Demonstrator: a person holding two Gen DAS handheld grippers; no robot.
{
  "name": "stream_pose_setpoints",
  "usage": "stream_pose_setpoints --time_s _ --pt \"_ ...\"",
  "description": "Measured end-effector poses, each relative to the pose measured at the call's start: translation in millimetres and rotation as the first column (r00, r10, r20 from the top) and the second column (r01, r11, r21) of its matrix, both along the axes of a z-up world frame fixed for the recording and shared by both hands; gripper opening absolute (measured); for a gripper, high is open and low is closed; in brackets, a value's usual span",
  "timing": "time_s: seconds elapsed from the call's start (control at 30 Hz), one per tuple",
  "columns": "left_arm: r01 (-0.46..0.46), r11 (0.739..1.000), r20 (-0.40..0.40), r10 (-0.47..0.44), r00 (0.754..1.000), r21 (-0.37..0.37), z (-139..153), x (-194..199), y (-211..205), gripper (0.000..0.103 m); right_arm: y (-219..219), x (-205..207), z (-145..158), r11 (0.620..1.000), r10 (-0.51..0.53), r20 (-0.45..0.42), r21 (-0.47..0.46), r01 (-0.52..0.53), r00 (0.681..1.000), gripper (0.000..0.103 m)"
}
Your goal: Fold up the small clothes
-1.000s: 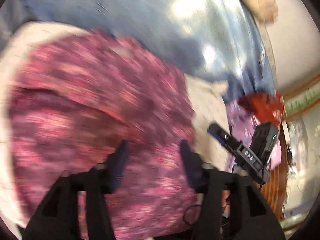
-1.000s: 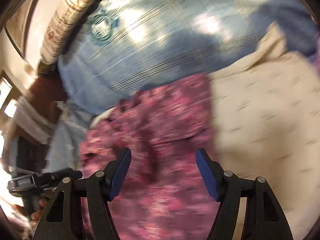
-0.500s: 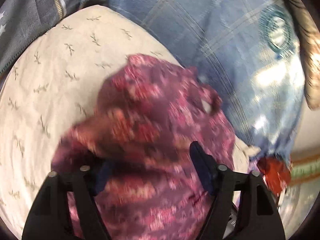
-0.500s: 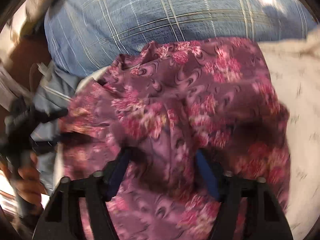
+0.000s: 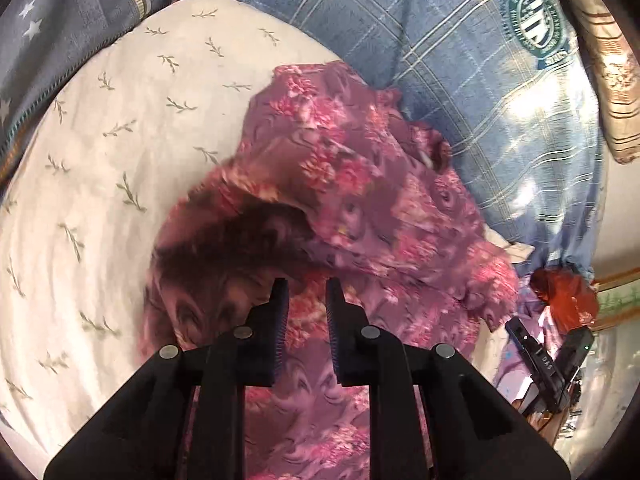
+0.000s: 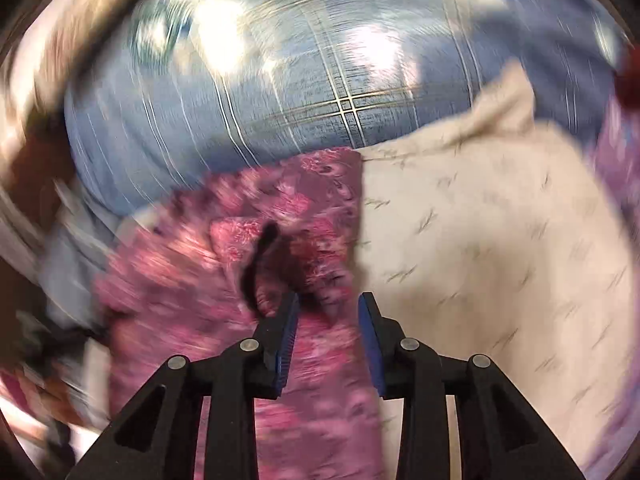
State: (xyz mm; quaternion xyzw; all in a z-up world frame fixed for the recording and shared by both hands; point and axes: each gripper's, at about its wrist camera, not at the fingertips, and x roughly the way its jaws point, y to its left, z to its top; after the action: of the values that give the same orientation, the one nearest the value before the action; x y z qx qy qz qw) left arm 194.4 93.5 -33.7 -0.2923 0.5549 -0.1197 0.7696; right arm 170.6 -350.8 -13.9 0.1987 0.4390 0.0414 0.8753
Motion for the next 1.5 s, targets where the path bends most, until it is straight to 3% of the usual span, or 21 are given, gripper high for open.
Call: stream_pose_setpoints --time_s 0.07,0.1,0.13,0.17,0.23,0.33,0.5,0.6,0.7,0.8,0.87,0.97,1.03,1.1,1.13,1.17,1.23,1.3,1.4,1.43,1.5 --pt "0.007 1.0 0.038 -0.006 0.999 -0.012 11 -2 -3 0.02 2 3 1 0.981 0.023 0.022 0.19 -0.027 1.0 0.062" --pt "0.001 1.0 0.057 0.001 0.998 -0.027 15 -2 -3 0.024 5 6 2 0.969 0.026 0.029 0.247 -0.032 0.999 0.068" --pt "-0.005 0.999 0.072 0.008 0.997 -0.044 20 -1 -3 0.036 15 11 3 0.959 0.033 0.031 0.28 -0.041 0.999 0.074" --pt "-0.013 0.998 0.089 0.018 0.996 -0.058 25 0 -1 0.054 27 19 2 0.941 0.056 0.03 0.332 -0.063 0.998 0.075" --pt "-0.055 0.997 0.104 0.06 0.993 -0.052 29 4 2 0.069 46 37 -2 0.913 0.061 -0.001 0.405 -0.055 0.998 0.075" --pt "-0.093 0.992 0.045 0.097 0.994 -0.086 18 17 12 0.069 62 66 -20 0.882 0.016 -0.1 0.469 0.033 0.995 0.075" --pt "-0.147 0.981 -0.041 0.143 0.989 -0.127 -7 29 24 0.069 65 80 -36 0.922 -0.05 -0.152 0.372 0.104 0.987 0.075" --pt "-0.15 0.981 -0.069 0.142 0.987 -0.126 -14 40 19 0.069 41 82 -45 0.852 -0.078 -0.155 0.503 0.147 0.985 0.075" --pt "-0.154 0.981 -0.081 0.145 0.986 -0.118 -16 52 12 0.069 30 94 -45 0.836 -0.092 -0.163 0.523 0.165 0.982 0.076" --pt "-0.151 0.984 -0.128 0.138 0.982 -0.092 -25 60 11 0.06 28 107 -33 0.883 -0.106 -0.193 0.433 0.182 0.975 0.075" --pt "-0.113 0.989 -0.103 0.103 0.989 -0.094 -22 57 10 0.029 25 108 -7 0.934 -0.078 -0.102 0.341 0.109 0.992 0.075" --pt "-0.088 0.994 -0.066 0.083 0.994 -0.065 -15 52 8 0.029 23 117 9 0.994 -0.09 -0.056 0.064 0.093 0.994 0.082" --pt "-0.082 0.995 -0.065 0.078 0.995 -0.058 -15 52 6 0.029 30 135 -6 0.997 -0.061 -0.141 -0.052 0.054 0.988 0.08" --pt "-0.088 0.995 -0.07 0.085 0.994 -0.049 -15 54 6 0.029 42 147 -22 0.997 -0.004 -0.184 -0.077 -0.011 0.983 0.061" --pt "-0.091 0.995 -0.069 0.088 0.994 -0.041 -15 55 6 0.025 54 156 -31 0.992 0.068 -0.228 -0.089 -0.09 0.971 0.017" --pt "-0.096 0.995 -0.065 0.094 0.993 -0.032 -13 58 7 0.018 63 159 -32 0.983 0.104 -0.241 -0.122 -0.136 0.965 0.004" --pt "-0.114 0.993 -0.05 0.112 0.992 -0.029 -6 60 12 0.011 82 156 -8 0.949 0.182 -0.147 -0.233 -0.213 0.972 0.004" --pt "-0.131 0.99 -0.011 0.131 0.991 -0.043 6 55 18 0.011 81 128 36 0.948 0.263 0.072 -0.203 -0.244 0.962 0.004" --pt "-0.116 0.993 0.038 0.117 0.992 -0.027 14 38 24 0.011 74 60 66 0.896 0.402 0.31 -0.326 -0.3 0.862 0.005" --pt "-0.105 0.994 0.041 0.106 0.994 -0.019 12 31 25 0.011 72 44 58 0.875 0.427 0.3 -0.374 -0.306 0.853 0.007" --pt "-0.075 0.997 0.019 0.075 0.997 0.005 0 13 27 0.011 69 16 24 0.812 0.476 0.175 -0.464 -0.354 0.862 0.009"
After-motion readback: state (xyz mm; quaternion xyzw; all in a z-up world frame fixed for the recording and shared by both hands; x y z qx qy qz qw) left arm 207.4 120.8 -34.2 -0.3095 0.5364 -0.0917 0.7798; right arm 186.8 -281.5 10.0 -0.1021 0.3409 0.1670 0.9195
